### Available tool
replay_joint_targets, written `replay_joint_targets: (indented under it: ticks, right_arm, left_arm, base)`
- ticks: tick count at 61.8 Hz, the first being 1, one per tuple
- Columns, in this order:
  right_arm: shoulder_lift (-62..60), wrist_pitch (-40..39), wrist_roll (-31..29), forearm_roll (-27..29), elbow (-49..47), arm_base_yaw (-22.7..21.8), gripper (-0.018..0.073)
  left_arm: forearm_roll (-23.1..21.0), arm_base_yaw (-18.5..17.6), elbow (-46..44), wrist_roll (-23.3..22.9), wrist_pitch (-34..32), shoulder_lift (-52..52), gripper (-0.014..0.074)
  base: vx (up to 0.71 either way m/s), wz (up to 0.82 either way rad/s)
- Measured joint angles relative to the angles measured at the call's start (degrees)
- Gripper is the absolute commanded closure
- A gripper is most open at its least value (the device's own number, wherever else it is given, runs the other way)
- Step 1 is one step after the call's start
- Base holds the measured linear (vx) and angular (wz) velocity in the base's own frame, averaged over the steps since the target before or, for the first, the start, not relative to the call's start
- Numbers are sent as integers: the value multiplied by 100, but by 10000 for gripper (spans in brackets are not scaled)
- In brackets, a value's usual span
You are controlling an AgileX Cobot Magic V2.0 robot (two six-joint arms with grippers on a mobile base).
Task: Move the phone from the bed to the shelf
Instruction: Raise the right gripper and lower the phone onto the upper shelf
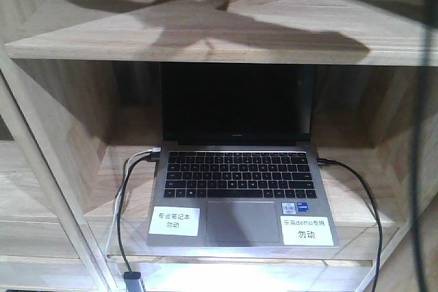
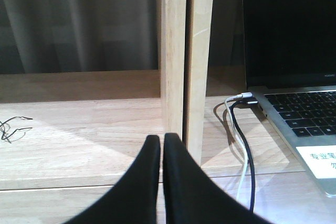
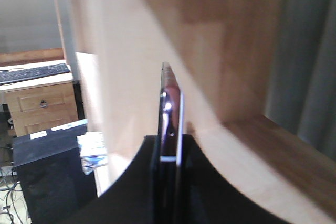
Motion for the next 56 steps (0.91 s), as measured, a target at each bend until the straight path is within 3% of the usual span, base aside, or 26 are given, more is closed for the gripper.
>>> replay_joint_targets:
  ticks: [19,56]
  right_arm:
    - [1000,-673,55,-394,-634,640,561]
    - [1838,-1339,90,-601,-664,654,561]
  left_arm:
    - [0,0,0,0,0,0,596]
    - [0,0,0,0,0,0,596]
  base:
    - [0,0]
    - [0,0]
